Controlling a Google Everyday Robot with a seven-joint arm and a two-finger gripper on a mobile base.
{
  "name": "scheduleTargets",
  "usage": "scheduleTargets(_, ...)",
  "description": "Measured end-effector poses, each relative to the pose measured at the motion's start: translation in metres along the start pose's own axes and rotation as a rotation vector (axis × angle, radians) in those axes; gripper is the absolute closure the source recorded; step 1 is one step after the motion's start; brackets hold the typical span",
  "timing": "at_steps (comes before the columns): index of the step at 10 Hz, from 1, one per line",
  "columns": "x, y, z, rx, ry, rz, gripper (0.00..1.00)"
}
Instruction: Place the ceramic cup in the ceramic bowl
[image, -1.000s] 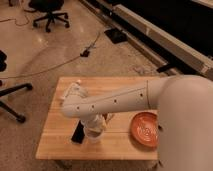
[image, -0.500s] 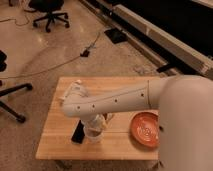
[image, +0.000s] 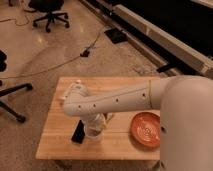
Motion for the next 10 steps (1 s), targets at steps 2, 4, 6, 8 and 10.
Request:
scheduleTargets(2,0.001,0.003,-0.002,0.007,0.001,0.003,0.76)
scheduleTargets(4,0.002,0.006,-0.004,0.017,0.003,0.008,0.76)
scheduleTargets(6,0.003,0.007,-0.005,0.024,0.006,0.011,0.76)
scheduleTargets(8,0.003,0.021,-0.008,0.044,0.003,0.036,0.77)
scheduleTargets(10,0.003,0.041,-0.013,0.061,0.005,0.052,0.92)
